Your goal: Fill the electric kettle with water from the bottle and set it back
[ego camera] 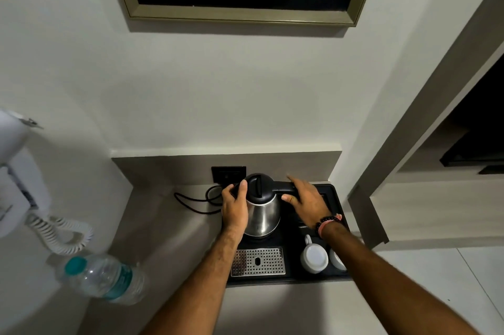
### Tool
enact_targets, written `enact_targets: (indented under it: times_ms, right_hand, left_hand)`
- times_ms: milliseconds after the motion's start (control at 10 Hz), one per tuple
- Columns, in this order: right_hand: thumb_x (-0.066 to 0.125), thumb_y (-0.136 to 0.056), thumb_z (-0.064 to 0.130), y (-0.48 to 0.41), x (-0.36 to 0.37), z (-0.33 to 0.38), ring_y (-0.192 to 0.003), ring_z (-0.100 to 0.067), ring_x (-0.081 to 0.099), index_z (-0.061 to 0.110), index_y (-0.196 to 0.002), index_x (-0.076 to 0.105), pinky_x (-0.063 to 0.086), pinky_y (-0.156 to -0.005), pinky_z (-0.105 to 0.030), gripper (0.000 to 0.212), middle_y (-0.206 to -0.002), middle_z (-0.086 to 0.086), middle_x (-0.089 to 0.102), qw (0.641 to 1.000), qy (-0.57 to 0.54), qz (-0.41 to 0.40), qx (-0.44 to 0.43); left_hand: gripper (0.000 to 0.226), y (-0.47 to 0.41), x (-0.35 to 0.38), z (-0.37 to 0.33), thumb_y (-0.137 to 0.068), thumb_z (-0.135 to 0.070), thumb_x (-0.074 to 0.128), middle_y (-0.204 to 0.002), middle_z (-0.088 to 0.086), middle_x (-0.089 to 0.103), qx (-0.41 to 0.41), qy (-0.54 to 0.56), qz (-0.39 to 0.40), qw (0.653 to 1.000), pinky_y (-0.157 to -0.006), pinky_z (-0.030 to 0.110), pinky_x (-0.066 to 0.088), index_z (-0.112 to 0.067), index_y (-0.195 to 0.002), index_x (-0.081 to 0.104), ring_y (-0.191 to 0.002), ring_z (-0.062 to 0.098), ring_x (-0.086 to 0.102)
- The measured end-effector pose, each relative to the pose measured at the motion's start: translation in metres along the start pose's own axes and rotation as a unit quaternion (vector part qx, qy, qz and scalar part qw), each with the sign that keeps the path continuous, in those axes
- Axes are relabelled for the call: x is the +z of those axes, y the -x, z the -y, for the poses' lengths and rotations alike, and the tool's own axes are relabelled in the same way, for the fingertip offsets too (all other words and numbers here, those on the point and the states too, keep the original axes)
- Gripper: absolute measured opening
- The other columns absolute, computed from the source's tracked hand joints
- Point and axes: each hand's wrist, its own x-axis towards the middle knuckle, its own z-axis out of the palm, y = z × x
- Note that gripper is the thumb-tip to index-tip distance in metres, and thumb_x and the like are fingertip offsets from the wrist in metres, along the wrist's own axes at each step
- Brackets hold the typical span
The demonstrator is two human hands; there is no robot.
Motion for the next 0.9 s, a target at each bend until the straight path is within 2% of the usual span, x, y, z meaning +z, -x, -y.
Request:
enact_targets:
  times_ms: [100,200,300,400,500,600,700,900]
  right_hand:
    - [0.053,-0.095,0.054,0.009,-0.001,-0.001,-0.15,-0.029,0.024,0.018,-0.154,0.029,0.023,-0.122,-0.048,0.074,-0.159,-0.01,0.036,0.995,0.081,-0.061,-0.007]
    - [0.044,-0.096,0.059,0.022,0.002,-0.002,-0.153,-0.026,0.015,0.018,-0.15,0.036,0.019,-0.123,-0.05,0.068,-0.163,-0.008,0.029,0.985,0.143,-0.092,-0.035]
    - [0.037,-0.098,0.06,0.032,0.005,-0.002,-0.154,-0.026,0.011,0.015,-0.151,0.036,0.018,-0.123,-0.052,0.069,-0.165,-0.008,0.024,0.974,0.207,-0.073,-0.046]
    - [0.027,-0.096,0.064,0.037,0.005,0.003,-0.152,-0.032,0.019,0.011,-0.149,0.04,0.023,-0.119,-0.055,0.076,-0.163,-0.014,0.028,0.96,0.264,-0.076,-0.057]
    - [0.021,-0.094,0.067,0.04,0.003,0.011,-0.149,-0.037,0.026,0.006,-0.142,0.05,0.026,-0.116,-0.062,0.082,-0.16,-0.019,0.033,0.943,0.321,-0.069,-0.054]
    - [0.023,-0.093,0.068,0.038,0.003,0.018,-0.148,-0.04,0.029,0.003,-0.133,0.059,0.021,-0.116,-0.065,0.085,-0.159,-0.021,0.034,0.927,0.367,-0.064,-0.054]
    - [0.022,-0.093,0.069,0.038,0.002,0.023,-0.146,-0.041,0.03,0.002,-0.127,0.063,0.023,-0.114,-0.066,0.086,-0.159,-0.023,0.033,0.919,0.389,-0.052,-0.043]
    - [0.01,-0.092,0.071,0.03,-0.002,0.033,-0.153,-0.04,0.003,0.013,-0.13,0.062,0.006,-0.118,-0.066,0.087,-0.168,-0.015,0.007,0.918,0.392,-0.055,-0.021]
  left_hand:
    - [0.075,0.002,-0.011,-0.013,-0.086,-0.067,0.049,-0.141,0.006,0.049,0.068,-0.054,-0.03,0.996,-0.095,0.029,0.037,-0.018,-0.142,0.04,-0.127,0.023,0.048]
    - [0.082,-0.002,-0.023,-0.039,-0.082,-0.072,0.05,-0.145,0.006,0.046,0.143,-0.108,-0.049,0.983,-0.099,0.034,0.04,-0.021,-0.144,0.036,-0.13,0.025,0.047]
    - [0.082,-0.006,-0.032,-0.065,-0.082,-0.073,0.047,-0.147,0.006,0.045,0.201,-0.156,-0.052,0.966,-0.104,0.038,0.038,-0.021,-0.144,0.034,-0.133,0.026,0.044]
    - [0.079,-0.005,-0.037,-0.086,-0.085,-0.07,0.045,-0.146,0.007,0.045,0.266,-0.19,-0.046,0.944,-0.103,0.032,0.036,-0.017,-0.143,0.035,-0.132,0.025,0.044]
    - [0.076,0.002,-0.041,-0.098,-0.089,-0.064,0.047,-0.15,0.013,0.04,0.307,-0.226,-0.032,0.924,-0.111,0.038,0.035,-0.013,-0.143,0.035,-0.138,0.027,0.038]
    - [0.077,0.009,-0.043,-0.101,-0.089,-0.064,0.044,-0.157,0.017,0.029,0.33,-0.291,-0.021,0.898,-0.117,0.045,0.026,-0.014,-0.146,0.032,-0.146,0.028,0.024]
    - [0.079,0.015,-0.049,-0.104,-0.089,-0.066,0.042,-0.16,0.017,0.022,0.341,-0.325,-0.01,0.882,-0.117,0.047,0.023,-0.016,-0.148,0.029,-0.148,0.028,0.018]
    - [0.077,0.017,-0.056,-0.116,-0.091,-0.063,0.041,-0.16,0.019,0.019,0.356,-0.353,-0.011,0.865,-0.118,0.049,0.022,-0.014,-0.15,0.029,-0.149,0.03,0.015]
